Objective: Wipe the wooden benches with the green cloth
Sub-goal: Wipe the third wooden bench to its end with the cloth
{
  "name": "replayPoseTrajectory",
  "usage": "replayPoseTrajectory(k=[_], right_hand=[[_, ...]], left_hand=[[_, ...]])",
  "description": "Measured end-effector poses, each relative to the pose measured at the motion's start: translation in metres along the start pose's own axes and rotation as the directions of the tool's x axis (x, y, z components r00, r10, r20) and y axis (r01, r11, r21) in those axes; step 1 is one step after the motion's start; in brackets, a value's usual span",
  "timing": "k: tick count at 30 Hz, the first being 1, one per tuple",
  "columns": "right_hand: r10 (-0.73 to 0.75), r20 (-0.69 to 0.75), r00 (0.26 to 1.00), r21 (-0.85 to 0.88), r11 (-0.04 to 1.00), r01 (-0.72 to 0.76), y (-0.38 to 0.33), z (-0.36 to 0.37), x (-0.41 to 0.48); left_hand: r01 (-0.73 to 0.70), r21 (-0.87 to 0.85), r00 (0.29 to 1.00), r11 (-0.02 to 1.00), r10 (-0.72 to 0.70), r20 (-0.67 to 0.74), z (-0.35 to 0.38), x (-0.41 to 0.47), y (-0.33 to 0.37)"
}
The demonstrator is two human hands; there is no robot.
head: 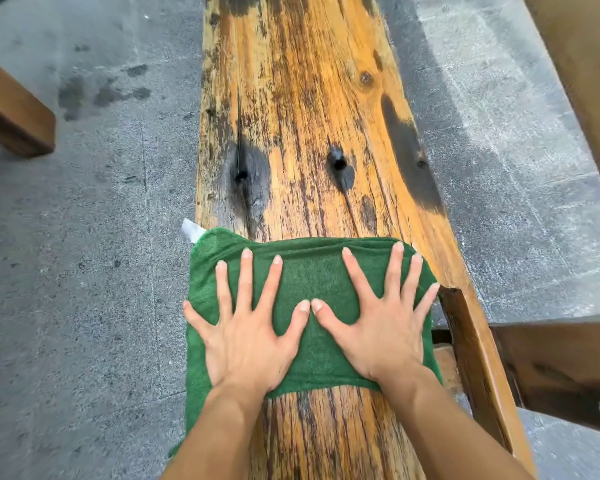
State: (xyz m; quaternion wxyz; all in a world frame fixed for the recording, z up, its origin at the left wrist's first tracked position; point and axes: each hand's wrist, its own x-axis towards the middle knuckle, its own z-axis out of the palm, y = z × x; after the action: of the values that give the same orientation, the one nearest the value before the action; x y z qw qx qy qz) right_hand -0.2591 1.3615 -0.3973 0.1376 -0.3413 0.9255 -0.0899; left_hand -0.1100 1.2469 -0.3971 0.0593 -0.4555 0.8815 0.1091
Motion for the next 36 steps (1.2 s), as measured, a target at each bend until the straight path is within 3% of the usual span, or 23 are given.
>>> replayPoseTrajectory(k=[12, 36], right_hand=[[-0.020, -0.031, 0.999, -0.136, 0.991, 0.016, -0.007, -0.010, 0.078], [-0.097, -0.058, 0.994, -0.157, 0.984, 0.087, -0.029, -0.024, 0.151]], left_hand=[[0.010, -0.018, 1.000, 1.000, -0.011, -0.005, -0.011, 0.072, 0.011], [0.033, 0.000, 0.999, 0.999, -0.033, 0.004, -0.028, 0.140, 0.013]])
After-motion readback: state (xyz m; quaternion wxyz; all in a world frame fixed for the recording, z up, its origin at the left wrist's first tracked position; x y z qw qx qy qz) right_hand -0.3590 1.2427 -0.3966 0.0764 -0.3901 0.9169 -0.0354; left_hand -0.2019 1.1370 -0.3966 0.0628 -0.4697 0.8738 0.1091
